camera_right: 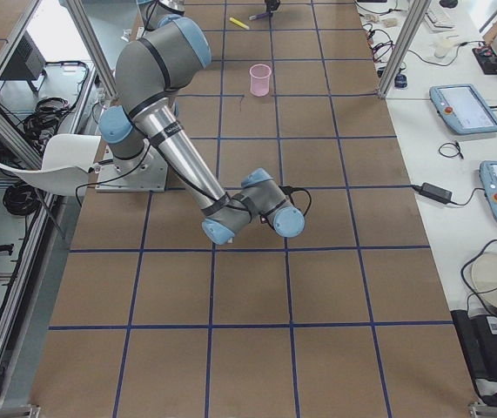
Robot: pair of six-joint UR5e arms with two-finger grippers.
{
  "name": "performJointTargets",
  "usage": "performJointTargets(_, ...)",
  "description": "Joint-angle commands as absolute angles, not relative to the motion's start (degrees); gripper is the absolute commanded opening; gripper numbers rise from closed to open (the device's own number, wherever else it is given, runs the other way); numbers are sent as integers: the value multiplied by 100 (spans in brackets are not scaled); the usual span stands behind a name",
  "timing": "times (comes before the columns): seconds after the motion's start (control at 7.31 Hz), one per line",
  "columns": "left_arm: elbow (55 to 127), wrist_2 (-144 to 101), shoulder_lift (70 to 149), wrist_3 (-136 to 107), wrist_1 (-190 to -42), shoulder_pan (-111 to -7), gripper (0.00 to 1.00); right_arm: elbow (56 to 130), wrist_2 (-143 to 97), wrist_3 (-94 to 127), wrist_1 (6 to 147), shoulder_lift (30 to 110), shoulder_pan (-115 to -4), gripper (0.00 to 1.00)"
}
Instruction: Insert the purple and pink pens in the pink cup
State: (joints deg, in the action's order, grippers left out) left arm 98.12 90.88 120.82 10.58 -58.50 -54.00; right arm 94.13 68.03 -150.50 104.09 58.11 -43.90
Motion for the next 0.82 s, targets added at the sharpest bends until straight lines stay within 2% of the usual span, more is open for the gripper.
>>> performJointTargets(0.0,9809,9097,12076,1063,-6011,-5195,0,9378,7064,-14907,10406,6386,-4770,0)
performJointTargets(0.68,9493,9633,11515,1063,-6020,-5396,0,9431,8076,-12618,10013,8101,-6710,0)
